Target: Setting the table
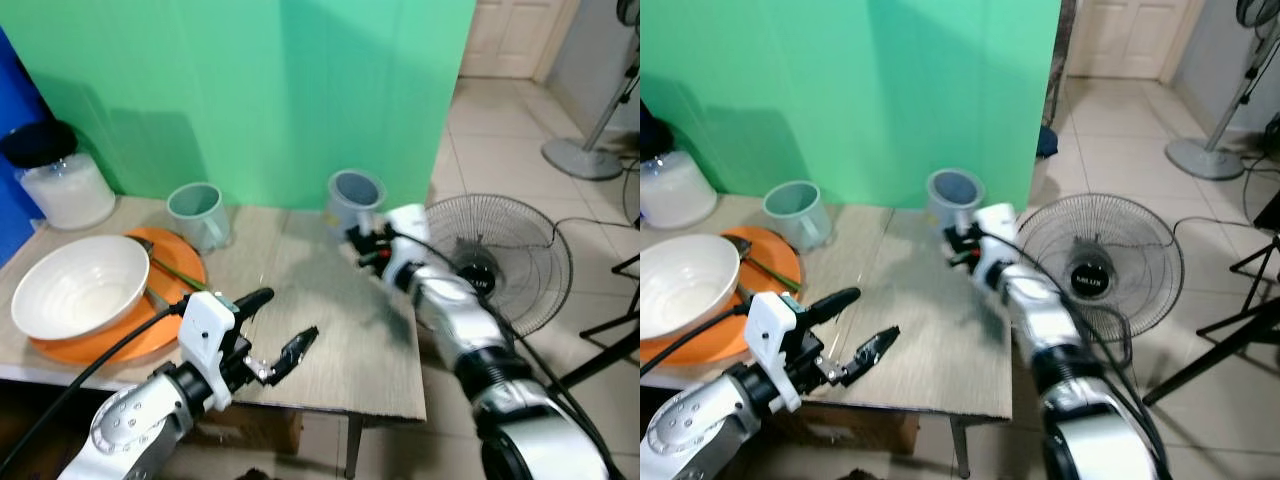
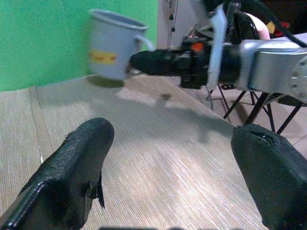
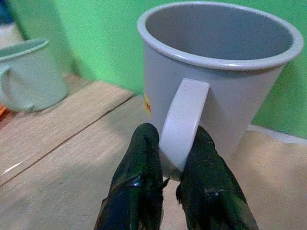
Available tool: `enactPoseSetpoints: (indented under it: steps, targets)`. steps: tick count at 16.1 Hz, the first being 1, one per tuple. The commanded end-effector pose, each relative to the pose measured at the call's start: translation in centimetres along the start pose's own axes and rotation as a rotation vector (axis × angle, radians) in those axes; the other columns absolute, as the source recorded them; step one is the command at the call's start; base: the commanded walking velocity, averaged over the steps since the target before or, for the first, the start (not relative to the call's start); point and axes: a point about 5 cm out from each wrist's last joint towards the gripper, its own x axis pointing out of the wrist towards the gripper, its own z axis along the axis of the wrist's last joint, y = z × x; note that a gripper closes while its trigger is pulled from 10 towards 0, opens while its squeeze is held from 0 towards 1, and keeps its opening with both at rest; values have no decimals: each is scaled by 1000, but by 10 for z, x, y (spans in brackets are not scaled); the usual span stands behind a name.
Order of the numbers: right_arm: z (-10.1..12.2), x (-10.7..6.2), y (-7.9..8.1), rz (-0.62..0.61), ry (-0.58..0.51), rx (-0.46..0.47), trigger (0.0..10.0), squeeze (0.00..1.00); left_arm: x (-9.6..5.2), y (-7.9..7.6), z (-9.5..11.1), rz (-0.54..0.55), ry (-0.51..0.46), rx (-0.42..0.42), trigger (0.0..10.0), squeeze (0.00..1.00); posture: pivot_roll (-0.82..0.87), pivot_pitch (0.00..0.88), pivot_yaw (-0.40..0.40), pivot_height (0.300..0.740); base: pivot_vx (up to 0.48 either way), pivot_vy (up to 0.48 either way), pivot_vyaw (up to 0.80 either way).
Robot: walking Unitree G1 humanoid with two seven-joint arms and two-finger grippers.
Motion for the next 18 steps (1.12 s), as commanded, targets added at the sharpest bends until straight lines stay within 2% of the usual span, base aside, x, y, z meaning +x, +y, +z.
enactPoseSetpoints:
  steps: [1, 3, 4, 5, 6, 8, 10, 13, 15, 18]
  targets:
    - [10, -3, -1, 3, -42, 2, 0, 0, 1, 1, 5, 8, -16, 24, 10000, 0, -66, 0, 62, 740, 0, 0, 0]
    - [19, -23, -3, 12, -124, -29, 0, 0, 4, 0, 6, 29, -36, 35, 10000, 0, -79, 0, 74, 740, 0, 0, 0]
    - [25, -32, -1, 20, -169, -50, 0, 0, 6, 3, 9, 78, -51, 54, 10000, 0, -84, 0, 76, 740, 0, 0, 0]
    - [34, -53, 1, -5, -227, -95, 4667, 0, 7, 9, 13, 195, -87, 84, 10000, 0, -92, 0, 72, 740, 0, 0, 0]
    - [37, -68, 1, -52, -252, -119, 10000, 0, 5, 13, 15, 280, -111, 94, 10000, 0, -98, 0, 68, 740, 0, 0, 0]
    - [38, -91, 1, -131, -270, -129, 10000, 0, 0, 16, 16, 393, -117, 78, 10000, 0, -99, 0, 65, 740, 0, 0, 0]
    - [32, -112, 5, -239, -264, -97, 10000, 0, -3, 14, 16, 455, -112, 104, 10000, 0, -101, 0, 58, 740, 0, 0, -800]
    - [33, -124, 8, -319, -261, -114, 10000, 0, -3, 13, 17, 499, -102, 143, 10000, 0, -102, 0, 56, 740, 0, 0, -800]
    - [34, -130, 13, -307, -241, -119, 10000, 0, -3, 13, 16, 529, -101, 131, 10000, 0, -111, 0, 60, 740, 0, 0, -800]
    - [34, -135, 12, -341, -222, -110, 10000, 0, -2, 9, 14, 534, -105, 104, 10000, 0, -118, 0, 54, 740, 0, 0, 0]
